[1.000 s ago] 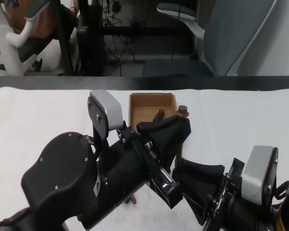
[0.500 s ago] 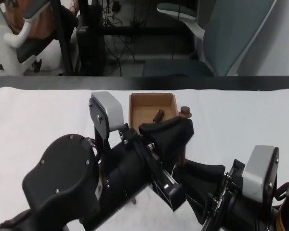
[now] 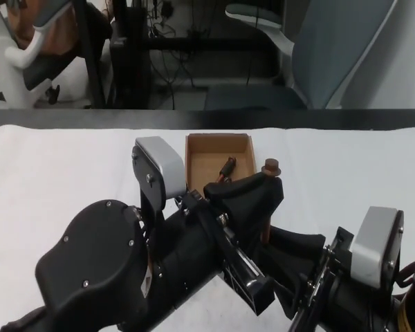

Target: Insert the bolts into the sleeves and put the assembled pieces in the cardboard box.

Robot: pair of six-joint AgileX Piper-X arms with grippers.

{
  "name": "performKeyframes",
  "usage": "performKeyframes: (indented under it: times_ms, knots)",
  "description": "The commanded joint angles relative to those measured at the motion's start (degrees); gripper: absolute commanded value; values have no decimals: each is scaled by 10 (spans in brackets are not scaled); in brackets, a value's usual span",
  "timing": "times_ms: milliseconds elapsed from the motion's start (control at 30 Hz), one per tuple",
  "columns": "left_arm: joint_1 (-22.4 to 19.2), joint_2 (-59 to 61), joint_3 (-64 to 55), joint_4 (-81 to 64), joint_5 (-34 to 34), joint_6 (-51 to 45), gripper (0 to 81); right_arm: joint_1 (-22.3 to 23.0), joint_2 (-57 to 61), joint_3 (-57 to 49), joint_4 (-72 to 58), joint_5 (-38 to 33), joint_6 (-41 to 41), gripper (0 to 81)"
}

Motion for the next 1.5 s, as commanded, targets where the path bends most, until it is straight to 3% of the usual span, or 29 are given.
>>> performKeyframes:
  times_ms: [0,733,1467]
  knots:
    - [3,-2,1,-8,-4,10,18,0,-8,-6,-17,-3,3,6]
    - [3,-2,1,-40,-25,5,18,0,-8,-6,11,-53,47,6]
    - [3,-2,1,23,29,-5,18,0,-8,-6,-13,-46,43,6]
